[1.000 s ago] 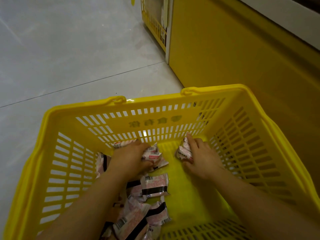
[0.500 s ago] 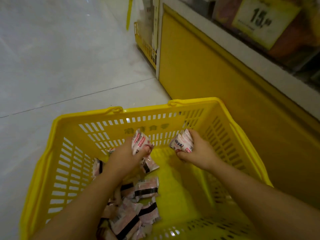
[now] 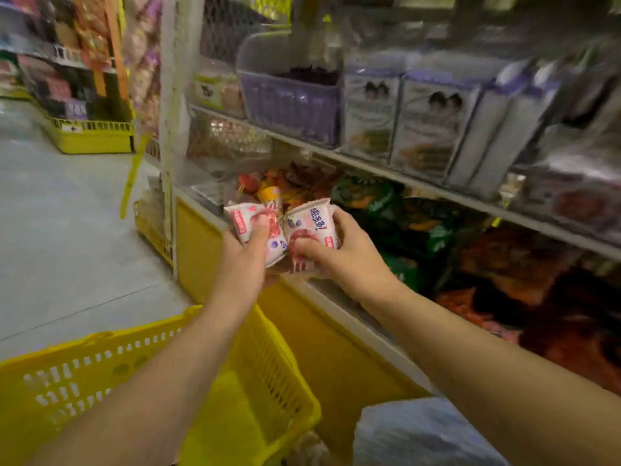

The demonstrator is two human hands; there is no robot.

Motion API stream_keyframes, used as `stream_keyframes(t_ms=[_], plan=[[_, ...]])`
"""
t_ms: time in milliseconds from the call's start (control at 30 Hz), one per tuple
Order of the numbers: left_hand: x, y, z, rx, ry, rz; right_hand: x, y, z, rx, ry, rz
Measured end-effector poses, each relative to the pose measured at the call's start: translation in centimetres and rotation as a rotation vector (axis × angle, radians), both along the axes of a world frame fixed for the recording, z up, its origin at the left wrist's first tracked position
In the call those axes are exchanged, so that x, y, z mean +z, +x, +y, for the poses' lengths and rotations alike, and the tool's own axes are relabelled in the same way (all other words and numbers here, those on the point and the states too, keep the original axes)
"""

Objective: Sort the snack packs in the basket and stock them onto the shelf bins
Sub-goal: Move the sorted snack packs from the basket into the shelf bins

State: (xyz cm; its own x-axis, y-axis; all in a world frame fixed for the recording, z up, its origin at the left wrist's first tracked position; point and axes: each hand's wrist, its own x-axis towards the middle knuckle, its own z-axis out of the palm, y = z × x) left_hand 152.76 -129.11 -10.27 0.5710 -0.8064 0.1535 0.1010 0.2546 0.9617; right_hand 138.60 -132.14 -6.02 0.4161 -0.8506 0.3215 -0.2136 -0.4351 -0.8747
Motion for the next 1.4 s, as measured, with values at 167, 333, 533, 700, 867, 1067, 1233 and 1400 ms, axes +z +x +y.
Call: stream_keyframes(t_ms=[167, 333, 533, 700, 867, 1067, 1233, 1400], plan=[[8.2, -7.6, 2.7, -0.341, -0.101, 0.180, 8.1, -7.3, 3.9, -0.115, -0.143, -0.065], [14.5, -13.2, 5.0, -0.483, -0.216, 0.173, 13.6, -12.4, 8.1, -0.189, -0.408, -0.028], [19.7, -18.7, 5.8, -0.526, -0.223, 0.075, 18.8, -17.9, 10.3, -0.146, -0.444, 0.035], [21.3, -21.1, 4.4, -0.555, -0.166, -0.034, 22.3, -24.2, 7.7, -0.368, -0.379, 0.172], [21.7, -20.6, 2.7, -0.540, -0.135, -0.155, 24.6, -28.3, 2.2, -0.817, -0.449, 0.709], [23.0, -19.3, 0.7, -0.580, -0.208, -0.242, 25.4, -27.4, -3.6, -0.968, -0.294, 0.948], [23.7, -18.9, -1.3, -0.612, -0.232, -0.280, 24.1, -25.9, -5.9, -0.990, -0.438, 1.162], [24.4, -19.3, -3.2, -0.644, -0.267, -0.271, 25.7, -28.7, -6.1, -0.662, -0.393, 1.338]])
